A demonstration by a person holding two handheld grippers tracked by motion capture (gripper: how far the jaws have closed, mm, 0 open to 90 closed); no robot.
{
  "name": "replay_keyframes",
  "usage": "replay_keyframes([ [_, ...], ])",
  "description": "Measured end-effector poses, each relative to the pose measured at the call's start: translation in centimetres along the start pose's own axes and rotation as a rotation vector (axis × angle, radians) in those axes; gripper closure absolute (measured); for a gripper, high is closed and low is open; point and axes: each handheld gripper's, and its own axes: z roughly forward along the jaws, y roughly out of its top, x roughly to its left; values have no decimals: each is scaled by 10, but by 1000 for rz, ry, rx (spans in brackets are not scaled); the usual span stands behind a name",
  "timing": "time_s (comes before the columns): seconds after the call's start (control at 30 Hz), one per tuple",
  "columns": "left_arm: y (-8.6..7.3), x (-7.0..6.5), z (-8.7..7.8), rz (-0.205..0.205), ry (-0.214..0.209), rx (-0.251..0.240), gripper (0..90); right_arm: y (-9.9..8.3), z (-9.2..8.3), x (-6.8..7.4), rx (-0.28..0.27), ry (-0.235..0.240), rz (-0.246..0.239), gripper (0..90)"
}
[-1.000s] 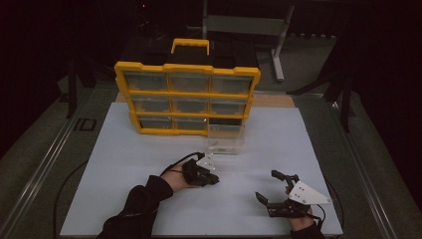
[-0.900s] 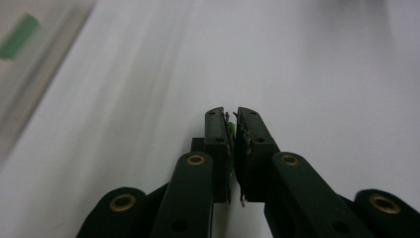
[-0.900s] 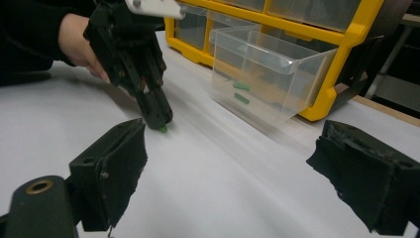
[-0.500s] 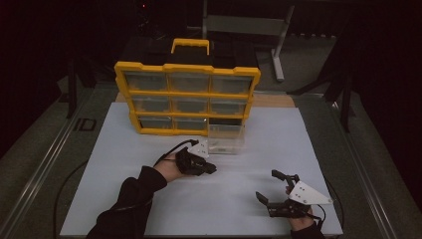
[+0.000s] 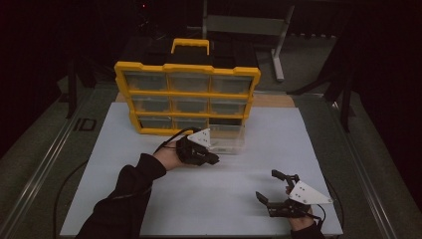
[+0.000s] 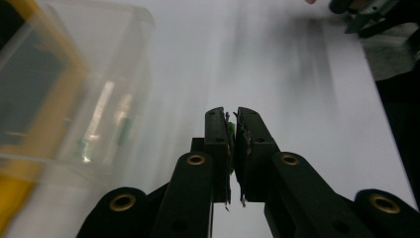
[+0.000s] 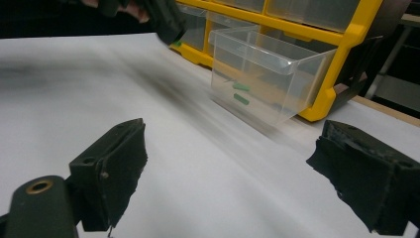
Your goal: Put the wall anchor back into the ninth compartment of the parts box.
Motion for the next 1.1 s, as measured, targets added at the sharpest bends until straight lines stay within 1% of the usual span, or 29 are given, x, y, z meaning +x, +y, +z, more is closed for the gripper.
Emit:
replay_keyframes([
  [0.03,3,1,-3,1,3,-11,852,0,0,0,-2,0,-3,118],
  [0.1,8,3,-8,17,-1,-15,852,0,0,-1,-3,-1,-3,118],
  [0.17,13,6,-13,9,-4,-35,852,0,0,-1,-3,0,1,118],
  [0.2,13,6,-13,9,-4,-35,852,0,0,-1,-3,0,1,118],
  [0.23,18,9,-17,15,2,-40,852,0,0,-1,-2,0,0,118],
  [0.3,22,11,-21,23,9,-39,852,0,0,-1,-5,0,-2,118],
  [0.37,26,15,-24,22,8,-49,852,0,0,-1,-5,-1,-3,118],
  [0.4,29,17,-26,30,21,-49,852,0,0,-1,-5,0,-2,118],
  [0.47,33,20,-29,30,17,-62,852,0,0,-1,-4,0,-3,118],
  [0.5,35,22,-32,32,29,-69,852,0,0,-1,-3,-1,0,118],
  [0.53,37,23,-34,32,27,-75,852,0,0,-1,-4,-1,0,118],
  [0.57,38,25,-36,35,36,-83,852,0,0,-1,-4,0,0,118],
  [0.6,40,26,-37,33,44,-81,852,0,0,-1,-4,0,1,118],
  [0.63,42,28,-40,32,54,-94,852,0,0,-1,-4,-1,1,118],
  [0.7,44,31,-44,19,60,-115,852,0,-1,-1,-5,-1,-1,118],
  [0.73,46,34,-45,24,71,-121,852,0,-1,-1,-3,-2,2,118],
  [0.77,47,35,-45,15,72,-131,852,0,0,-1,-3,-1,2,118],
  [0.9,52,43,-43,-2,84,-136,852,0,0,-1,-3,1,1,118],
  [1.0,54,47,-35,-8,109,-122,851,0,0,-1,-2,2,5,118],
  [1.07,55,49,-30,-15,111,-130,851,0,0,-1,-3,2,5,118],
  [1.1,54,51,-28,-27,114,-134,851,0,0,-1,-2,3,5,118],
])
